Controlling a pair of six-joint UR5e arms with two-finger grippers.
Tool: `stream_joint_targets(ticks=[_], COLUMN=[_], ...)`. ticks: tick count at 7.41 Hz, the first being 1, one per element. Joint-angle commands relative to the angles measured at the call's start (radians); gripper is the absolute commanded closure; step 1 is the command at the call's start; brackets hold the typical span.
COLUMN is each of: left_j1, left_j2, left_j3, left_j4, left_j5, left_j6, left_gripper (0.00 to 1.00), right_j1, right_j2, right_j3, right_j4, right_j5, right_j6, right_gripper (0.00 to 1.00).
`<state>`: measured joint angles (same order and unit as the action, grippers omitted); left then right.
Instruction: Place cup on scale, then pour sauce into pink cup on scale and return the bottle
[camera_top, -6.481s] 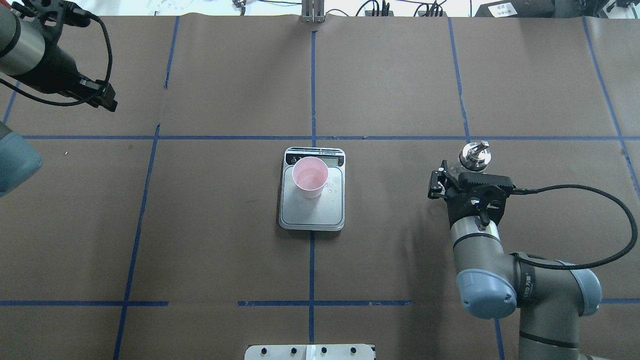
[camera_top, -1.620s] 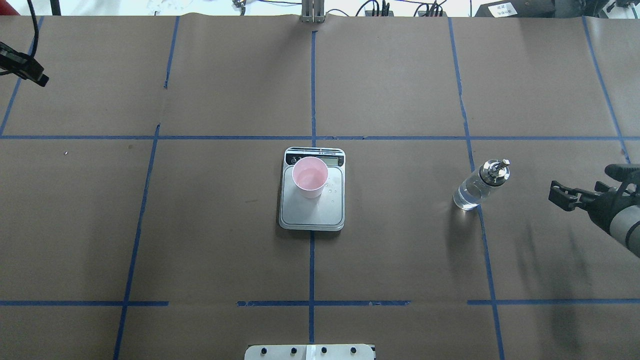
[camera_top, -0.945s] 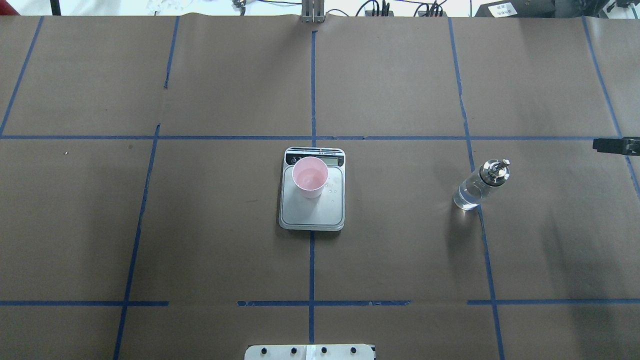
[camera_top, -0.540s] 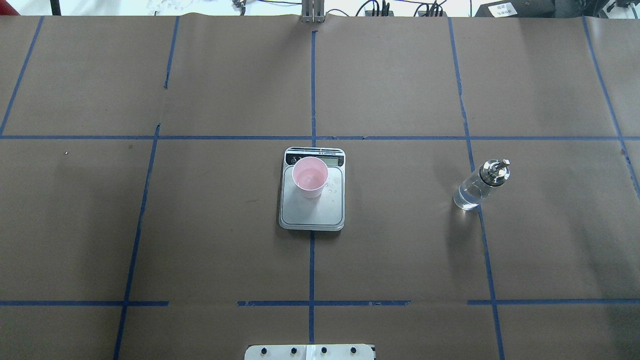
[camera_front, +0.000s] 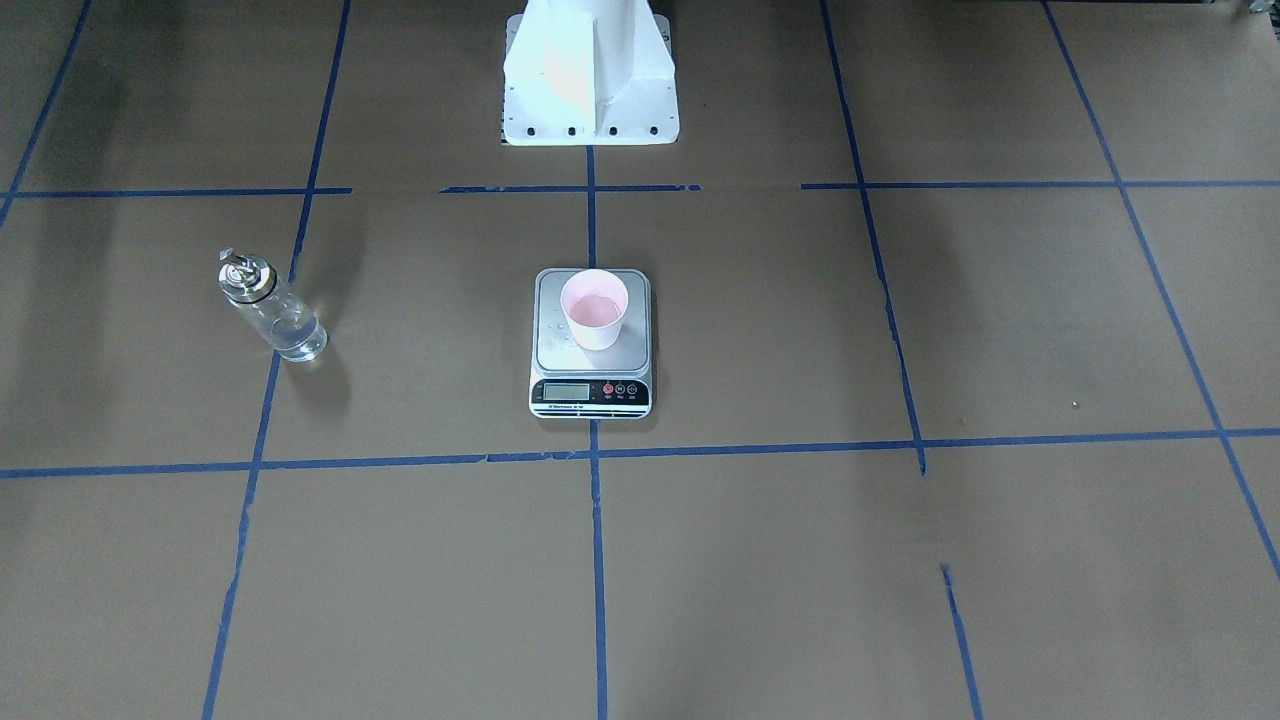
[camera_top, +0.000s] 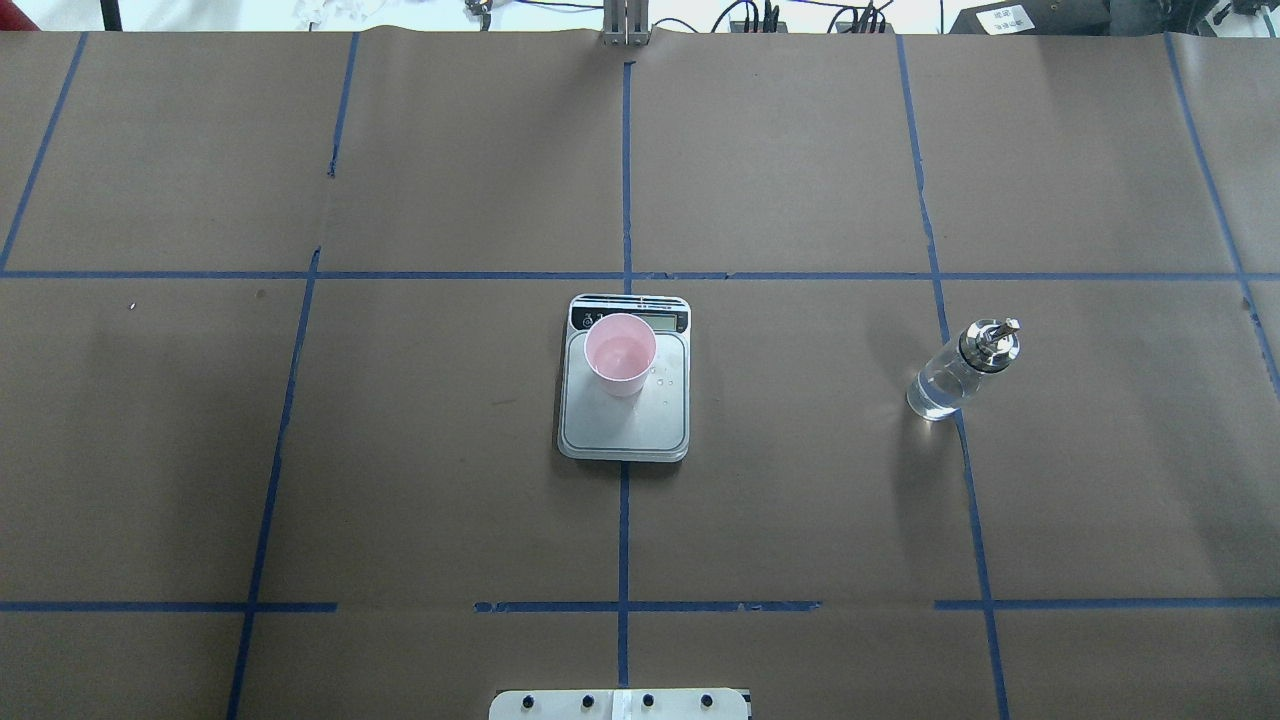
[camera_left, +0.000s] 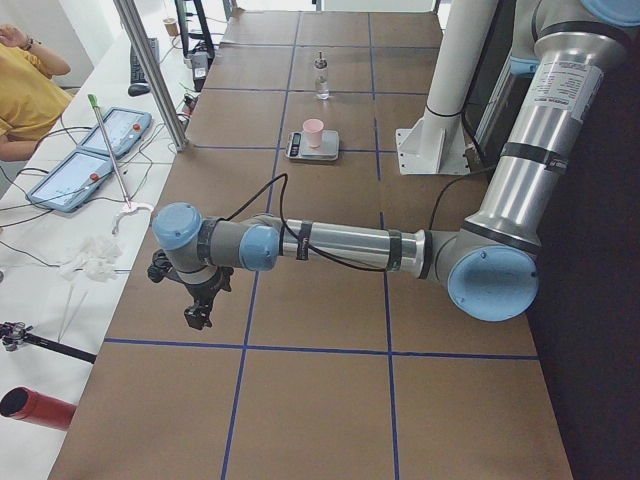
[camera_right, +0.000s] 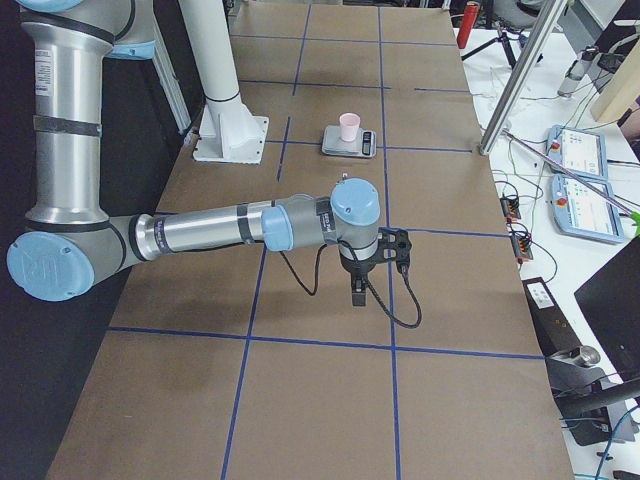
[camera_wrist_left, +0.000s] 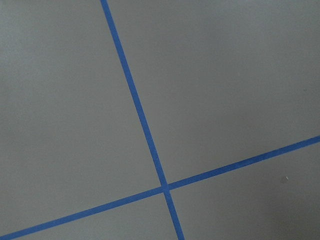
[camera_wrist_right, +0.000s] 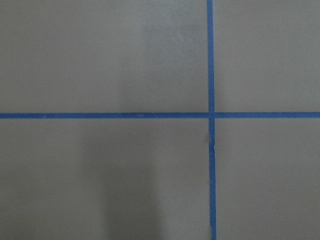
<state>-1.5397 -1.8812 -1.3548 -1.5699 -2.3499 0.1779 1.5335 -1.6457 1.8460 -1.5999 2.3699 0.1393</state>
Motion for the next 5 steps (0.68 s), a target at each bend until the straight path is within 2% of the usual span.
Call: stream_joint_targets(ticks=[1, 2, 3, 4, 5], left_j1=[-0.037, -0.046, -0.05, -0.05, -0.057], left_j2=[-0.01, 0.004, 0.052, 0.104, 0.164], left_j3=[-0.012, -0.035, -0.099, -0.159, -0.234], left_j4=[0.002, 0.002, 0.002, 0.002, 0.007], left_j5=[-0.002, -0.002, 0.003, 0.027, 0.041], left_j6=[-0.032, -0.025, -0.029, -0.032, -0.031], left_gripper=[0.0, 0.0, 0.0, 0.0, 0.0], right_j1=[0.005, -0.005, -0.021, -0.06, -0.062], right_j2=[0.043, 0.043, 0.046, 0.085, 0.157], right_j3=[-0.004, -0.008, -0.011, -0.03, -0.089], right_j4=[-0.115, -0.109, -0.107, -0.109, -0.109], right_j5=[-0.012, -0.017, -0.017, -0.02, -0.015], right_j6=[-0.084, -0.083, -0.073, -0.07, -0.064], right_gripper=[0.0, 0.0, 0.0, 0.0, 0.0])
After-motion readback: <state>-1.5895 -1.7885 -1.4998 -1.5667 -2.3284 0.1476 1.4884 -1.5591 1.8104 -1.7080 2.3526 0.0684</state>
